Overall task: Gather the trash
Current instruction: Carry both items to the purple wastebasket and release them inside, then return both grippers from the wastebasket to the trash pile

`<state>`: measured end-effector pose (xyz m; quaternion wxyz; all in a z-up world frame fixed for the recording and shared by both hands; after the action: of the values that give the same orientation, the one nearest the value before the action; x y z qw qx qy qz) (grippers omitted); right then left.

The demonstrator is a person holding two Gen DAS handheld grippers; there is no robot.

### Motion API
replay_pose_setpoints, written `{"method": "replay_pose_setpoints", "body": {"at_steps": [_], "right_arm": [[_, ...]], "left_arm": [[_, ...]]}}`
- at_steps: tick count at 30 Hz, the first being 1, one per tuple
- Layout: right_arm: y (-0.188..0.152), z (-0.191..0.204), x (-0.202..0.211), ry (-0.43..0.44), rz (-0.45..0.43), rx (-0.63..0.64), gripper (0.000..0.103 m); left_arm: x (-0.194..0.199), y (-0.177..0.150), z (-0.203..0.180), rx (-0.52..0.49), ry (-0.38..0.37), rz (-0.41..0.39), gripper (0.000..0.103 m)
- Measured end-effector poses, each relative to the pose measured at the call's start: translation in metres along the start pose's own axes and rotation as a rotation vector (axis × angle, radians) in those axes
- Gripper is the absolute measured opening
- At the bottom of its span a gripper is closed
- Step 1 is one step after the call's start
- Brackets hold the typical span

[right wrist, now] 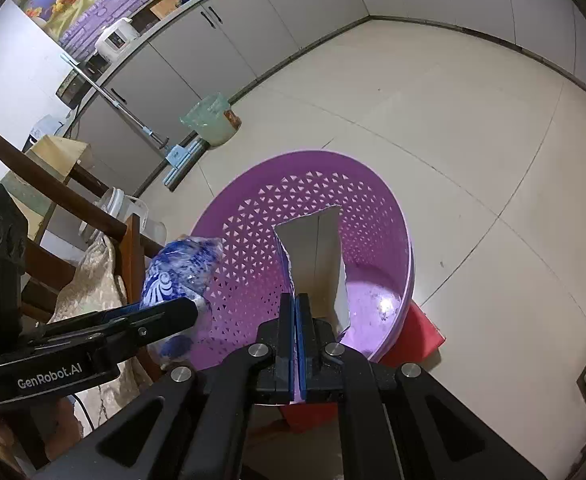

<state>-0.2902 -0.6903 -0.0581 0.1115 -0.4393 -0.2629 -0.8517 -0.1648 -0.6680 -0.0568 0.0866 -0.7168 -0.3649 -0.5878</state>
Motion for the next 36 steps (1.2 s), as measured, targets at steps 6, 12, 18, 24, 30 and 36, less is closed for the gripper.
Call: {"method": "replay_pose_setpoints", "body": {"at_steps": [6, 12, 18, 24, 30, 36], "right_arm": [[-0.007, -0.003, -0.012, -0.004, 0.022, -0.001, 0.002], [-0.011, 0.002, -0.007, -0.017, 0.016, 0.028, 0.007], [0.006, -0.003, 0.040, -0.121, -0.144, 0.103, 0.043], [0.007, -0.052, 0.031, -0.211, -0.106, 0.001, 0.052], [-0.010, -0.060, -0.003, -0.141, -0.015, -0.071, 0.024], [-0.015, -0.055, -0.007, -0.073, 0.017, -0.128, 0.019]], "left_arm": [[0.002, -0.003, 0.010, 0.018, 0.010, 0.003, 0.051], [0.002, 0.001, 0.022, 0.051, 0.021, -0.007, 0.060], [-0.009, 0.000, 0.041, 0.074, 0.102, 0.012, 0.060], [-0.032, -0.008, 0.045, 0.075, 0.126, 0.077, 0.058], [-0.039, -0.017, 0.046, 0.047, 0.158, 0.120, 0.021], [-0.027, -0.032, 0.054, 0.074, 0.203, 0.149, 0.020]]}}
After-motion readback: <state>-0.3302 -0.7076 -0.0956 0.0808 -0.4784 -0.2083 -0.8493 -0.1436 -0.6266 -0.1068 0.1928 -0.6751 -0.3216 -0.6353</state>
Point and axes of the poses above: each gripper's, at about its wrist camera, not at the fingertips, and x roughly against the way its jaws point, z to its left, y to its top, the point moved 9 cm from there along -x, roughly the way its jaws point, and after that the axes turned 1 degree about -y, right-handed, at the moved point
